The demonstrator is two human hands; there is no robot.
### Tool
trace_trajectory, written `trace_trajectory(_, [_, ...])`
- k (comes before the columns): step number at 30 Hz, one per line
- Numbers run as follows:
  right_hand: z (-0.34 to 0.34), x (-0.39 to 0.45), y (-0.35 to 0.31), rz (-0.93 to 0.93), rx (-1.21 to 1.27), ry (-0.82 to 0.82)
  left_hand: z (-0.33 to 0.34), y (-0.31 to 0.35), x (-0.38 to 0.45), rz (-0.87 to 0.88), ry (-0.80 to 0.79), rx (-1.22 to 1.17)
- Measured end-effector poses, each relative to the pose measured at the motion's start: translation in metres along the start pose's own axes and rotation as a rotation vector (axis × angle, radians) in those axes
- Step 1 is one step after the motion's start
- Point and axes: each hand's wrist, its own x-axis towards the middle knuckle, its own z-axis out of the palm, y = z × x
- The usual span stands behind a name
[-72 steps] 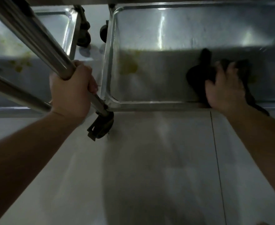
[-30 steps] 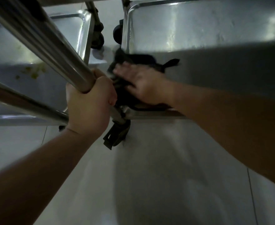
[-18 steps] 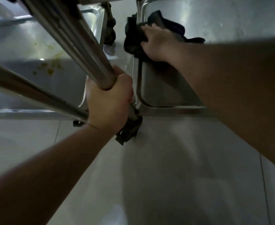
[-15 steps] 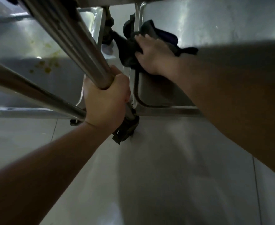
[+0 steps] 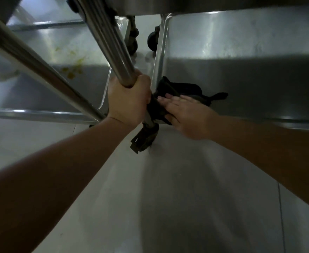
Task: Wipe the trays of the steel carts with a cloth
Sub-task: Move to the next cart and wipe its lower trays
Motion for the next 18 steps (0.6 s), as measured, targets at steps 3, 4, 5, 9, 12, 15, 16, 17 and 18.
trace_trajectory(3, [-0.004,-0.032,0.023,0.022,-0.039,0.017,0.0,0.003,-0.002,-0.018,0.033,0.039])
trace_trajectory(4, [-0.009,-0.043,0.034,0.044,-0.042,0.005,-0.001,0.003,-0.002,-0.016,0.042,0.077])
trace_trajectory(5, [-0.013,-0.054,0.047,0.072,-0.045,-0.014,-0.002,0.004,-0.003,-0.016,0.042,0.125])
trace_trajectory(9, [-0.029,-0.113,0.097,0.199,-0.02,-0.044,-0.023,0.003,-0.005,-0.063,-0.066,0.408])
trace_trajectory(12, [-0.042,-0.164,0.13,0.308,-0.006,-0.05,-0.041,-0.003,-0.013,-0.126,-0.214,0.627])
trace_trajectory(15, [-0.05,-0.192,0.151,0.391,0.012,-0.03,-0.043,-0.019,-0.037,-0.479,-0.36,0.787])
trace_trajectory(16, [-0.049,-0.193,0.153,0.398,0.008,-0.003,-0.039,-0.025,-0.047,-0.607,-0.454,0.888])
trace_trajectory(17, [-0.048,-0.19,0.152,0.396,-0.003,0.025,-0.033,-0.03,-0.055,-0.684,-0.582,1.024])
trace_trajectory(18, [-0.046,-0.184,0.149,0.386,-0.016,0.046,-0.025,-0.035,-0.062,-0.696,-0.693,1.136])
